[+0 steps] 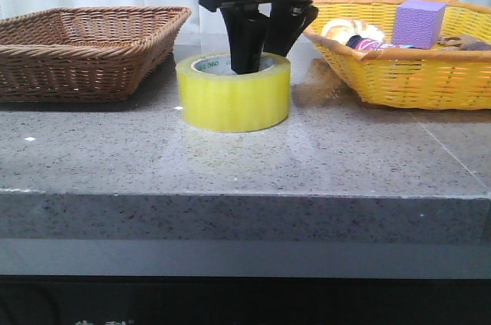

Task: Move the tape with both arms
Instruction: 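Open the right gripper and raise it away from the tape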

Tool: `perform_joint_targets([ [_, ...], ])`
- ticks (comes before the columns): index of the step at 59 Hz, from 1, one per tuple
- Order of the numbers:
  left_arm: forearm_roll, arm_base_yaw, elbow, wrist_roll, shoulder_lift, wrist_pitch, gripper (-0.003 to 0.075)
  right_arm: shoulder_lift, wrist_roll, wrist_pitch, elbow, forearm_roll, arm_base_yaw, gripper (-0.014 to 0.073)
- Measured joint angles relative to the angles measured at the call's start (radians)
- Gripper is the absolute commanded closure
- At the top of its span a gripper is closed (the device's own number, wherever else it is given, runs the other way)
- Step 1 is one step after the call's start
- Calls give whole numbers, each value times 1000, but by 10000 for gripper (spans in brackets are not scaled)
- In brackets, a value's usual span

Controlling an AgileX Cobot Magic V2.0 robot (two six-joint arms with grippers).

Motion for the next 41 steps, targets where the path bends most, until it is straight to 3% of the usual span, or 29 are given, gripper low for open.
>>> perform_joint_targets([
  [21,6,0,-2,0,2,2,229,-231,51,-35,26,23,0,126],
  [41,10,0,-2,0,2,2,229,-576,57,-215,352,64,0,127],
])
